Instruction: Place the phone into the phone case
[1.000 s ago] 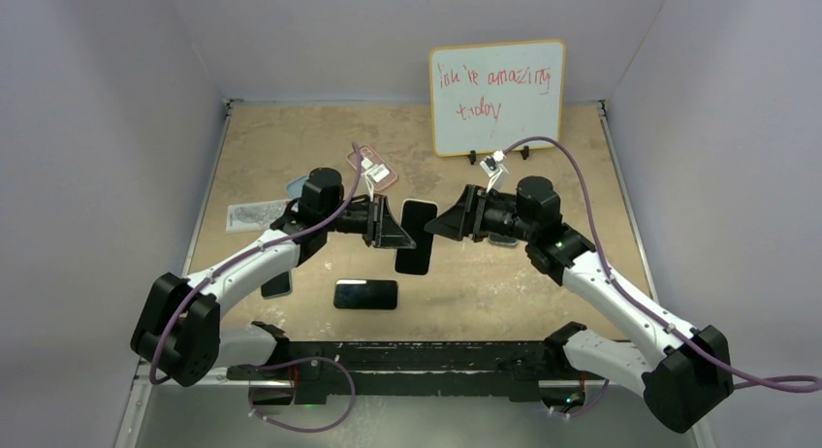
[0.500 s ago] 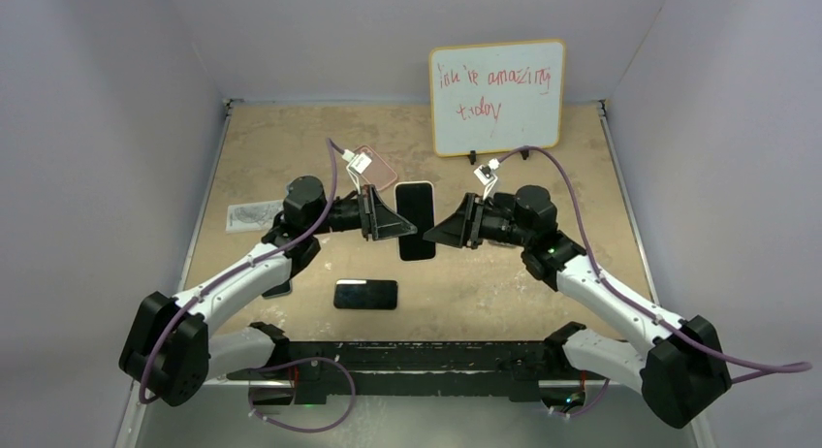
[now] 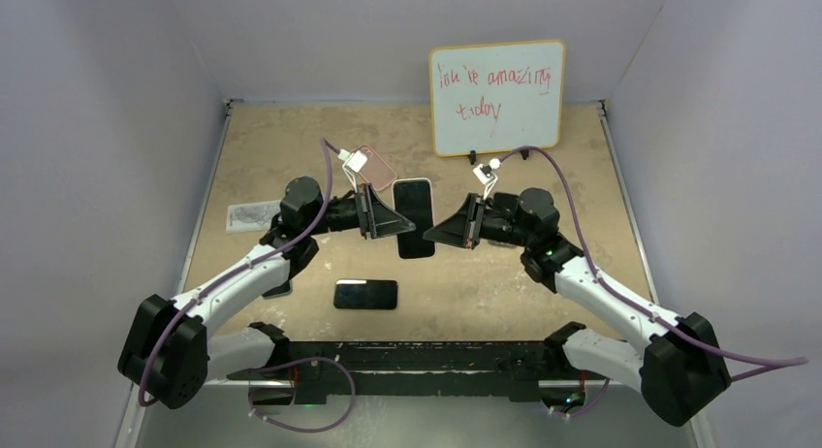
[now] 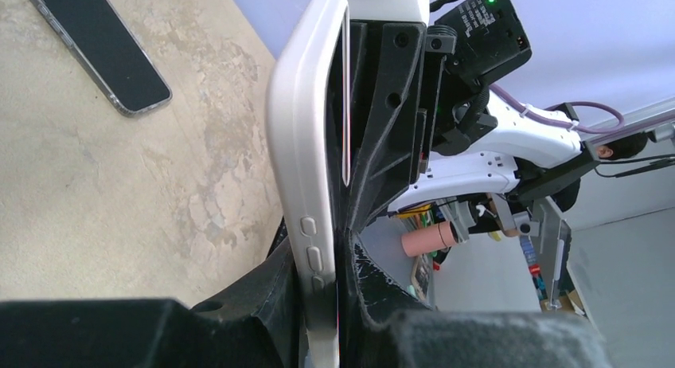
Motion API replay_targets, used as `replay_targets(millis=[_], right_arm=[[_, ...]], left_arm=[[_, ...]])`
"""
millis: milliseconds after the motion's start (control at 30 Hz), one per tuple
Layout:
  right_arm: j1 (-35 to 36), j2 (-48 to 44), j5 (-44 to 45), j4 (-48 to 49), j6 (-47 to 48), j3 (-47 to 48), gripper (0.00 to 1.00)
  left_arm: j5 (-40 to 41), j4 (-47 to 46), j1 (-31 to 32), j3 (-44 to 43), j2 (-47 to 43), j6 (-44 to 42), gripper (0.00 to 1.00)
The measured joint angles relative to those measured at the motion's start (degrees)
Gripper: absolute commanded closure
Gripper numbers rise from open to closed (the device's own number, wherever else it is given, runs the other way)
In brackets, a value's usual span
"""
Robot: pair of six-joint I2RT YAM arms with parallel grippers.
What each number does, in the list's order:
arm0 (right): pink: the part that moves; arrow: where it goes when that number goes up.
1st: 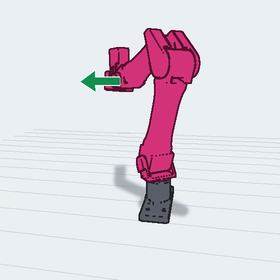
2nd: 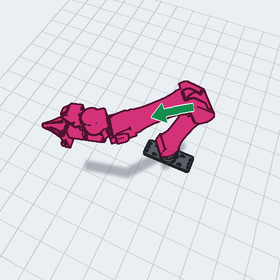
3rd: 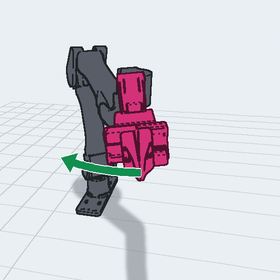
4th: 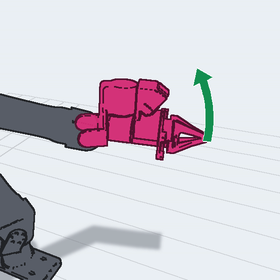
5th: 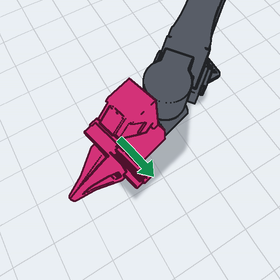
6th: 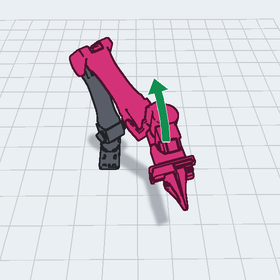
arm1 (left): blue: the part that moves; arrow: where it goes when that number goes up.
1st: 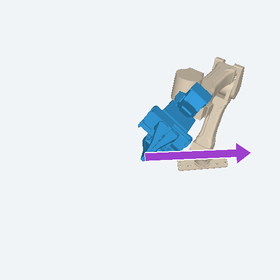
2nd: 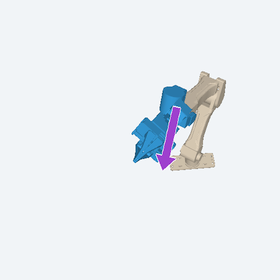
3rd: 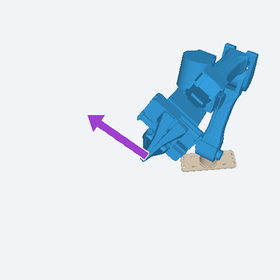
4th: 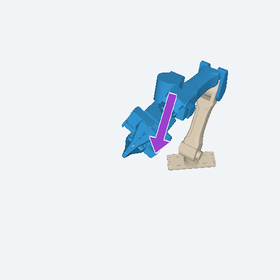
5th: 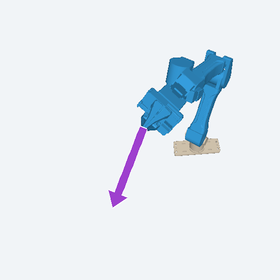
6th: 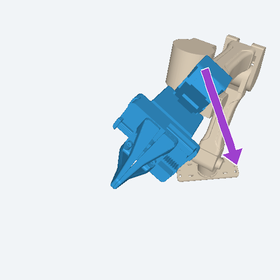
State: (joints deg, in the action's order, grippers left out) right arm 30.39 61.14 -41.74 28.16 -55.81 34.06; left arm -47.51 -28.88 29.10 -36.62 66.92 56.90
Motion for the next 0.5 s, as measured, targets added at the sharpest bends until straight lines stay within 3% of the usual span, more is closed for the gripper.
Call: replay_targets(millis=[100, 233, 333, 500], right_arm=[[0.1, -0.2, -0.4, 0.9, 0.0, -0.4, 1.0], [0.3, -0.7, 1.3, -1.0, -0.3, -0.9, 1.0], [0.3, -1.1, 3.6, -4.6, 0.4, -0.9, 1.0], [-0.1, -1.2, 7.6, -12.6, 3.4, 0.8, 1.0]], left_arm=[[0.1, 1.4, -0.2, 0.0, -0.7, -0.2, 0.55], [2.1, 5.5, -0.2, -0.1, -2.3, -3.6, 0.28], [3.8, 10.1, -0.2, -0.6, -3.8, -6.6, 0.18], [6.9, 18.1, -0.2, -2.3, -5.1, -12.0, 0.15]])
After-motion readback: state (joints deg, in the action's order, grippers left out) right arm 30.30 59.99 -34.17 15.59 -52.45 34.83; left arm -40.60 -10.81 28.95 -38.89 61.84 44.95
